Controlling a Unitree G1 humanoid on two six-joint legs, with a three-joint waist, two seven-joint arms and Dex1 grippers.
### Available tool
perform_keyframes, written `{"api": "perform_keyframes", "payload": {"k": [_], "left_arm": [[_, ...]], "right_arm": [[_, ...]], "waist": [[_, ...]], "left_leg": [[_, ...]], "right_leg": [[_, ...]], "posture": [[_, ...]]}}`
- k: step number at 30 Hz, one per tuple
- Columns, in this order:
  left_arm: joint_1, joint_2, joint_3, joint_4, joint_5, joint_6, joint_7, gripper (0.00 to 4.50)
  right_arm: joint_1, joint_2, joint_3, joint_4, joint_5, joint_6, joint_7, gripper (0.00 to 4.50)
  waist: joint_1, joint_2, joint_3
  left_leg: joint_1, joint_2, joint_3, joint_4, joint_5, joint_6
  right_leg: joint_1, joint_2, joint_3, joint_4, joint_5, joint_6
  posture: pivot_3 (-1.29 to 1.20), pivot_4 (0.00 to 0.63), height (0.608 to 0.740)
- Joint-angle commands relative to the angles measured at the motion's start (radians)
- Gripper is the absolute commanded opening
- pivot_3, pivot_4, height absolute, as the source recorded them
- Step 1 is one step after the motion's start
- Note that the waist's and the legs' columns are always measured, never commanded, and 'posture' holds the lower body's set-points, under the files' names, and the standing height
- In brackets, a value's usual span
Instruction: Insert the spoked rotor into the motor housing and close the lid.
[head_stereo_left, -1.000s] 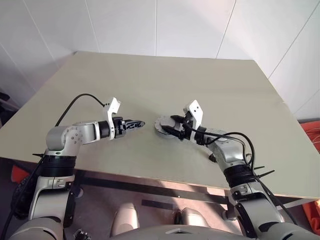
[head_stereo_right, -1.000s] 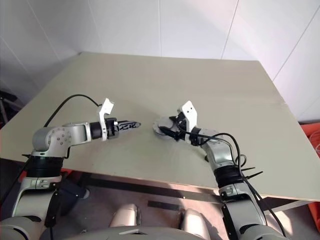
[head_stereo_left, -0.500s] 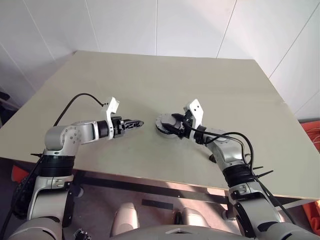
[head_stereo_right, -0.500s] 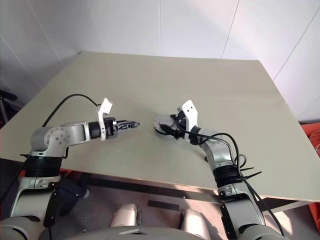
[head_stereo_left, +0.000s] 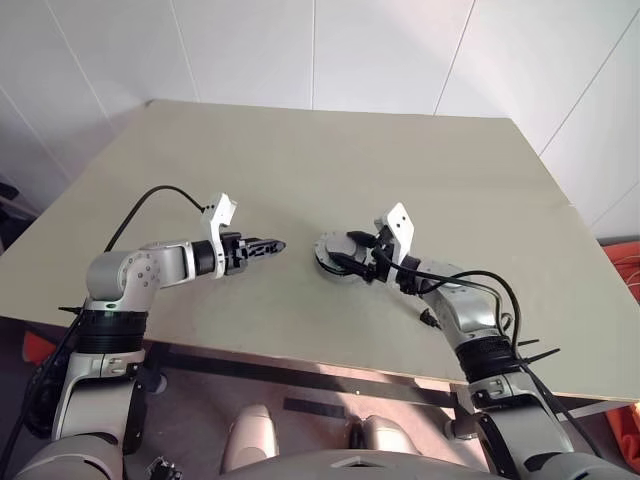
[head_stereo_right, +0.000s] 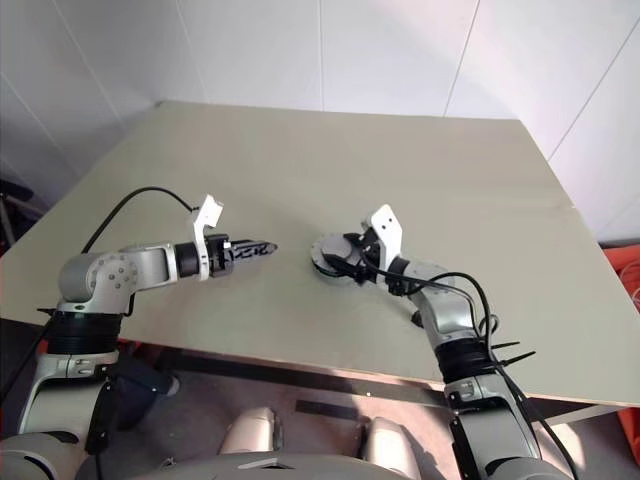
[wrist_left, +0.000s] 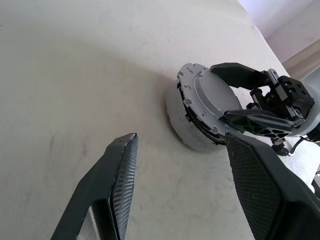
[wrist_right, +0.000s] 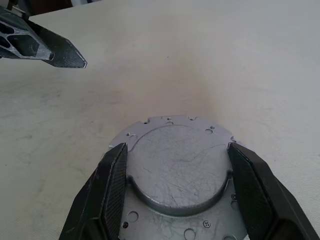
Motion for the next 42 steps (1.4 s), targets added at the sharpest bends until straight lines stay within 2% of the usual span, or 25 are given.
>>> {"api": "perform_keyframes", "payload": {"k": [1,12,33,42], "left_arm": [[-0.027,0.008,0.012,-0.004,-0.002,-0.018,-0.010,2.97],[-0.022,0.007,0.012,-0.005,-0.002,-0.020,-0.008,2.97],[-0.022,0.008,0.016,-0.009,-0.001,-0.019,-0.002,2.97],[-0.022,0.011,0.016,-0.009,-0.001,-0.020,-0.003,2.97]], "right_arm": [[0.005,-0.009,-0.011,-0.028,0.011,0.000,0.006,3.08],[0.015,-0.004,-0.050,-0.096,0.099,0.040,0.033,3.08],[0.008,-0.007,-0.013,0.004,-0.021,-0.049,-0.012,3.08],[0.003,-0.014,-0.015,0.055,-0.043,-0.083,-0.021,3.08]], "waist": [[0.000,0.000,0.000],[0.000,0.000,0.000],[0.001,0.000,0.000],[0.001,0.000,0.000]], "left_leg": [[0.000,0.000,0.000,0.000,0.000,0.000],[0.000,0.000,0.000,0.000,0.000,0.000],[0.001,0.000,0.000,0.000,0.000,0.000],[0.007,0.000,0.000,0.000,-0.001,0.001]], "right_leg": [[0.000,0.000,0.000,0.000,0.000,0.000],[0.000,0.000,0.000,-0.001,0.000,0.000],[0.001,0.000,0.000,-0.001,0.000,0.000],[0.007,0.000,0.000,-0.001,0.000,0.000]], "posture": [[0.00,0.000,0.740],[0.00,0.000,0.740],[0.00,0.000,0.740],[0.00,0.000,0.740]]}}
